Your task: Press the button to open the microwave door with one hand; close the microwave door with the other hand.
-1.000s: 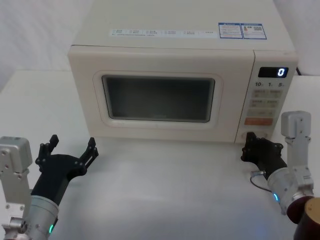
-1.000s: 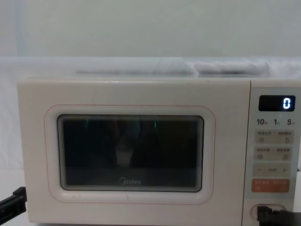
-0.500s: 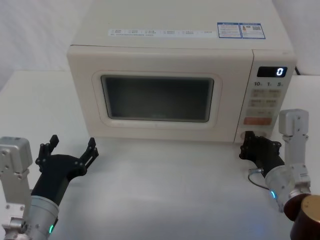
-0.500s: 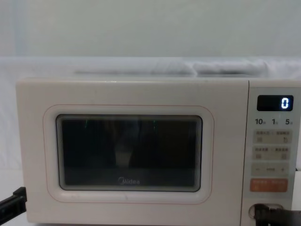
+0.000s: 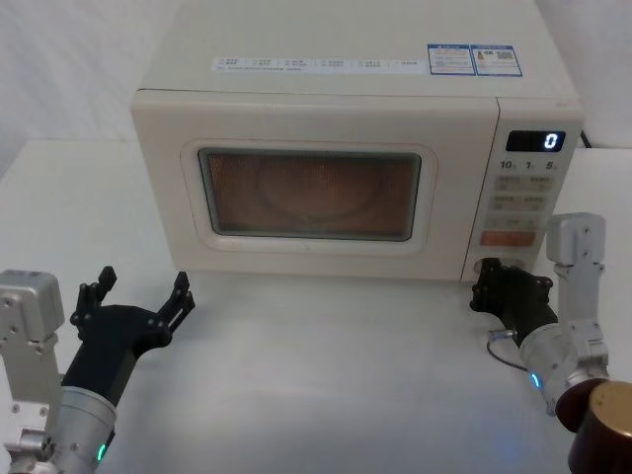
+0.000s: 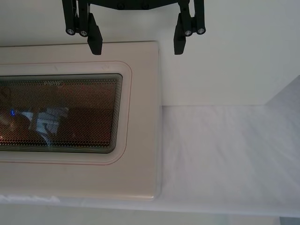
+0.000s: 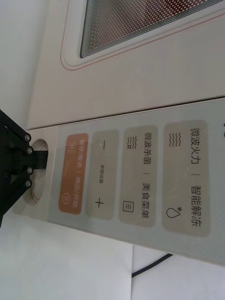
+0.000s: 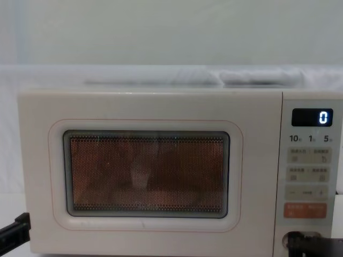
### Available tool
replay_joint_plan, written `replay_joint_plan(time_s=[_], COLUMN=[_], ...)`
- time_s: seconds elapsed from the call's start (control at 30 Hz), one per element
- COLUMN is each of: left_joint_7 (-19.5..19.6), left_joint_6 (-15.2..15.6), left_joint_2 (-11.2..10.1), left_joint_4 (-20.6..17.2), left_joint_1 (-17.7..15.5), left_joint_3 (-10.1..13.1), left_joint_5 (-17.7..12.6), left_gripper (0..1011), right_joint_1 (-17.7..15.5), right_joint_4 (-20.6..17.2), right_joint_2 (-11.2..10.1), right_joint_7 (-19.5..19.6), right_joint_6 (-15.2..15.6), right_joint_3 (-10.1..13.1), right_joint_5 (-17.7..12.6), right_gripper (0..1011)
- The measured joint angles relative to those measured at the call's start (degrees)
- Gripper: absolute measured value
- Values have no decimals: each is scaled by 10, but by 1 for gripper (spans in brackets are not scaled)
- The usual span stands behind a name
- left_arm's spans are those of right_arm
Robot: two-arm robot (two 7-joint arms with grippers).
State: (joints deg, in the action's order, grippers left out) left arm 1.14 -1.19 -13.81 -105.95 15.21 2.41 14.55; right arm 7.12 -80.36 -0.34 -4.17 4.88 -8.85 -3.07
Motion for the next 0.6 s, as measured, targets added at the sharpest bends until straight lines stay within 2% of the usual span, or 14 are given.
replay_joint_plan(time_s=[0.6], left_joint_7=[0], left_joint_6=[0], left_joint_2=[0], left_joint_4=[0], left_joint_1=[0], left_joint_3=[0], left_joint_5=[0], left_gripper=[1001], right_joint_1=[15], right_joint_4=[17], right_joint_2=[8], right_joint_7=[1], right_joint_6=[-7], right_joint_3=[-1], right_joint_5=[2], right_gripper=[0])
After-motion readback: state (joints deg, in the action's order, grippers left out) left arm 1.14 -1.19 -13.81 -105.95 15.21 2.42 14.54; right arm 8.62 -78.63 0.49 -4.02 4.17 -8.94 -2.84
